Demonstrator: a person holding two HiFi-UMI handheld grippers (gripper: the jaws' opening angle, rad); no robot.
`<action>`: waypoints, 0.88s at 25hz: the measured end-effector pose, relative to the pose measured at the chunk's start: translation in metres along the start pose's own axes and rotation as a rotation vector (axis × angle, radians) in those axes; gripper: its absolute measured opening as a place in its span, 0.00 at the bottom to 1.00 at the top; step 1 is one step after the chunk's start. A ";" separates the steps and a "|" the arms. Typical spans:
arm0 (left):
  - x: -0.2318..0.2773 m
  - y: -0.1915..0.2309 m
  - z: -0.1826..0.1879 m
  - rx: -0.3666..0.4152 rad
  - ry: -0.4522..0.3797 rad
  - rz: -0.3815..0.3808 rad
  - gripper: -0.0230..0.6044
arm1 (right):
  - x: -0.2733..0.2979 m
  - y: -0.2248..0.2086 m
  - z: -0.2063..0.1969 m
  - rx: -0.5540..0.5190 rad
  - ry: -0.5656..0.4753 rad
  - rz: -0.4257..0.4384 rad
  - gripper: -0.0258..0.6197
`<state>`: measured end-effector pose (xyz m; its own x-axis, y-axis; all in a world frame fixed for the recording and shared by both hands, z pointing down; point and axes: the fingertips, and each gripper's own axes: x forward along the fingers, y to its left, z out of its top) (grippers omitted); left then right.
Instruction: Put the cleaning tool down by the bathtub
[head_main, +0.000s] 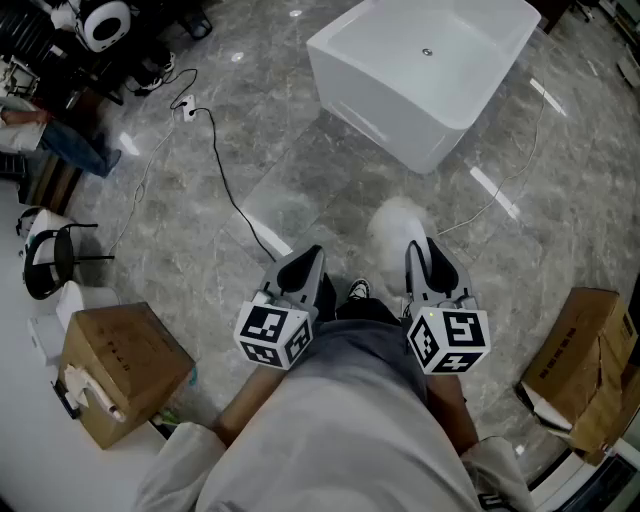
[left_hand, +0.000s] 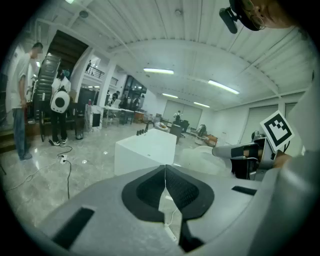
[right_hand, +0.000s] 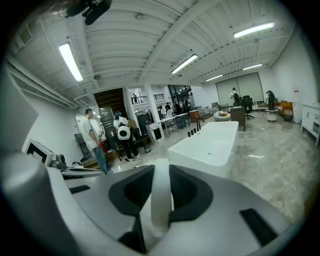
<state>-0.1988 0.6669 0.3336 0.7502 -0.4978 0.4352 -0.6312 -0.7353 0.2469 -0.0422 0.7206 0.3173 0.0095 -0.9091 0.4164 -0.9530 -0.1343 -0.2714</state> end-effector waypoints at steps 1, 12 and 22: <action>-0.002 -0.001 0.001 -0.002 -0.004 0.001 0.05 | -0.002 0.000 -0.001 0.002 -0.001 0.000 0.17; -0.005 -0.009 0.012 -0.024 -0.030 0.008 0.05 | -0.016 -0.013 -0.014 0.075 0.004 0.025 0.17; 0.018 0.022 0.030 -0.079 -0.048 -0.019 0.05 | 0.015 -0.008 -0.004 0.079 0.036 0.053 0.17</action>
<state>-0.1932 0.6284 0.3210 0.7697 -0.5067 0.3884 -0.6287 -0.7072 0.3233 -0.0357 0.7093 0.3293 -0.0529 -0.9013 0.4299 -0.9249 -0.1180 -0.3613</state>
